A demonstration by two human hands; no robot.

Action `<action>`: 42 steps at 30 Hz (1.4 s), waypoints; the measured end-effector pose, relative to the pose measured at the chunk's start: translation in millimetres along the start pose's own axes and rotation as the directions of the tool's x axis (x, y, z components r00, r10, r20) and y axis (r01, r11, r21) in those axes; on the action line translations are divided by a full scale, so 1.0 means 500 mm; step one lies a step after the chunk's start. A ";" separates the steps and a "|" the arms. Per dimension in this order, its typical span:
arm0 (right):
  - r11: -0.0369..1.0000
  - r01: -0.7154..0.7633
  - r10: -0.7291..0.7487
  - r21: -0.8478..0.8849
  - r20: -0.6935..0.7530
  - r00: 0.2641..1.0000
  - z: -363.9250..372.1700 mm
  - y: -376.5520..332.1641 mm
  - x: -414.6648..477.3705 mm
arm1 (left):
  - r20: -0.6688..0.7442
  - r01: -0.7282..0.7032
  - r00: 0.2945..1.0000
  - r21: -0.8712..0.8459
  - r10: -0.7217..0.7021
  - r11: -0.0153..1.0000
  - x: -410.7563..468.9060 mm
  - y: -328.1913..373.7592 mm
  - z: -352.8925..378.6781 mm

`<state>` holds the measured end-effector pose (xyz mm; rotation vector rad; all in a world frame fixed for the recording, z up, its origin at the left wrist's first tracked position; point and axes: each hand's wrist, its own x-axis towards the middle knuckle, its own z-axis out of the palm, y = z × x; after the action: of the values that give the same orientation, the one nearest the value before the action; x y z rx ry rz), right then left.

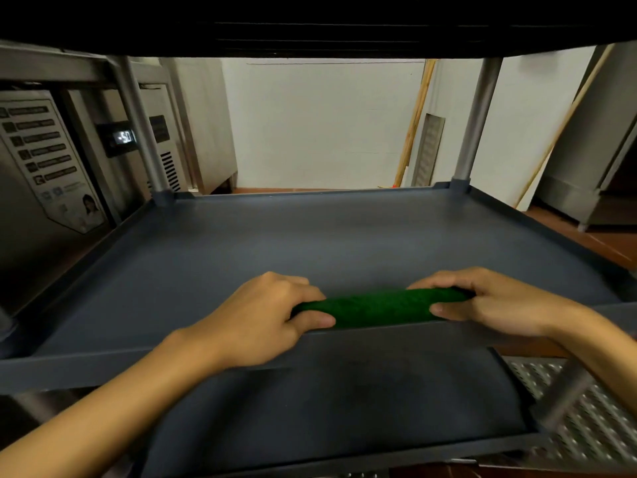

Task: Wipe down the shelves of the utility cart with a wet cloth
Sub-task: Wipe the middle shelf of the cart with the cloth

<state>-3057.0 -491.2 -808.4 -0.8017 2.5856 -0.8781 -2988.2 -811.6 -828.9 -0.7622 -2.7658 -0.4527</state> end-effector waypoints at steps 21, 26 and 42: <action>0.905 0.358 -0.352 -0.231 0.068 0.934 0.290 -0.357 0.202 | -0.059 0.310 0.950 0.086 -0.306 0.947 -0.358 -0.220 -0.179; 0.910 0.382 -0.382 -0.161 0.037 0.924 0.288 -0.332 0.202 | -0.081 0.344 0.938 0.070 -0.338 0.936 -0.357 -0.211 -0.166; 0.930 0.345 -0.357 -0.128 -0.085 0.930 0.180 -0.176 0.110 | -0.062 0.278 0.960 0.083 -0.273 0.957 -0.208 -0.080 -0.086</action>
<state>-3025.8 -623.5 -827.6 -1.3155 2.6465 -0.8986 -2916.1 -907.1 -830.3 -0.3387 -2.8330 -0.3857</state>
